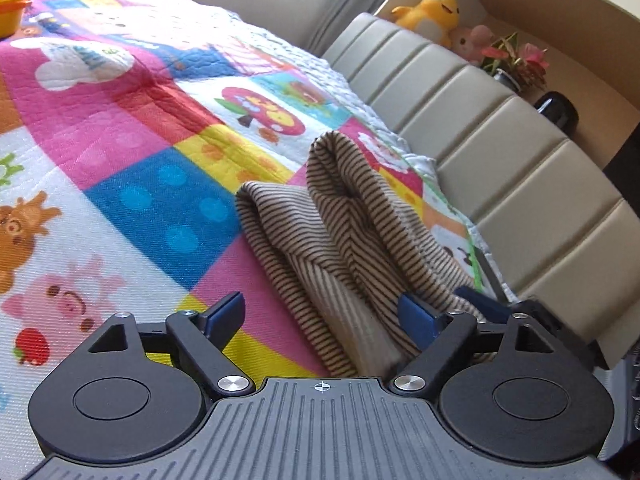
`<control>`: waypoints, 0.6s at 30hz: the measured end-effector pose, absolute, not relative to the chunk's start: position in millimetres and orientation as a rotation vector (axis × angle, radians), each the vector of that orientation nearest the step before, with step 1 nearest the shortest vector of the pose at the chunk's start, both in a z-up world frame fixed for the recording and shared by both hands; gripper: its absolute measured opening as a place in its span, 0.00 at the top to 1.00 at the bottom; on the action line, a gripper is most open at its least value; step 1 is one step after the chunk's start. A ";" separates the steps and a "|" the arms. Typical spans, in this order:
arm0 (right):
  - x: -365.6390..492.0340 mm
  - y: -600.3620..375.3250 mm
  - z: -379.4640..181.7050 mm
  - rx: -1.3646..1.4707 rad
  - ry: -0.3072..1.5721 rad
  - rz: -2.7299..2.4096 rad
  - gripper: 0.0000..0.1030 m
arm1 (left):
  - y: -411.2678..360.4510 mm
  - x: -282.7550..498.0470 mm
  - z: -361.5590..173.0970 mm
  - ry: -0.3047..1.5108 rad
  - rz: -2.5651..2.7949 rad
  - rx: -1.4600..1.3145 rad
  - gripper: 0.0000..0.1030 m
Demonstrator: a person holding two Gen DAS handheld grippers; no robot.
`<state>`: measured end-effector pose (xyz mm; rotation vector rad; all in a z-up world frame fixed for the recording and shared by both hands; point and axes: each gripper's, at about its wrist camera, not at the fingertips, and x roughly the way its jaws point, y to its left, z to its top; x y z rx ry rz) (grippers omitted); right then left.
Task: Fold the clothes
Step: 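Grasp the folded top's end with the right gripper and lift it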
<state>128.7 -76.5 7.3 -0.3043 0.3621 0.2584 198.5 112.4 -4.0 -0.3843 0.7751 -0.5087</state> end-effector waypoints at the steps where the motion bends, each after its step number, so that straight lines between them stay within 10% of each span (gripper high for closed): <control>1: 124.7 -76.8 9.3 -0.313 0.330 0.229 0.15 | 110.5 200.1 -5.6 0.777 -0.507 -0.378 0.16; 18: 123.4 -76.1 -4.2 -0.261 0.349 0.188 0.16 | 102.7 194.8 -13.7 0.764 -0.498 -0.278 0.24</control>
